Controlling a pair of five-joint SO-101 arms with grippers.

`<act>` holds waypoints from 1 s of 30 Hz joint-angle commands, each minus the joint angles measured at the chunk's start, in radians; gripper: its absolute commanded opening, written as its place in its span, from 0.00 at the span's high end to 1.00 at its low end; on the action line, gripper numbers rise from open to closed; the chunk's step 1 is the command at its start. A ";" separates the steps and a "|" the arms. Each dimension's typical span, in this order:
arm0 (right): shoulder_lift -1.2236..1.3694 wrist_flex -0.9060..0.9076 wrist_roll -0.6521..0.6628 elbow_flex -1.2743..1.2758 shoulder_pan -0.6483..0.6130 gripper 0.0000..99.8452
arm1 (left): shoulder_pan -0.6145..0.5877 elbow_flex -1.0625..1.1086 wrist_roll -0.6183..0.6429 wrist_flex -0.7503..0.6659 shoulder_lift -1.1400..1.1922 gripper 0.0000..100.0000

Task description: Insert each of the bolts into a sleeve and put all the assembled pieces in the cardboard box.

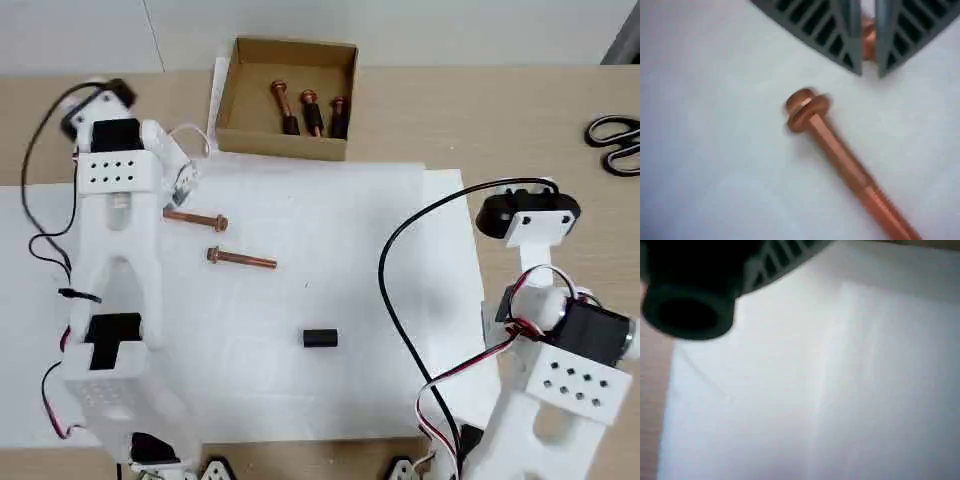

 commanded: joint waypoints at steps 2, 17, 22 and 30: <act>-0.016 0.010 0.008 -0.002 0.013 1.00 | 0.003 -0.039 0.006 0.104 0.000 0.99; -0.013 0.008 0.003 0.000 0.013 1.00 | 0.253 -0.079 0.704 0.107 0.000 0.99; -0.015 0.008 0.003 0.000 0.015 1.00 | 0.264 -0.096 0.798 0.064 0.002 0.99; -0.015 0.008 0.003 0.000 0.015 1.00 | 0.264 -0.008 0.766 0.086 0.002 0.98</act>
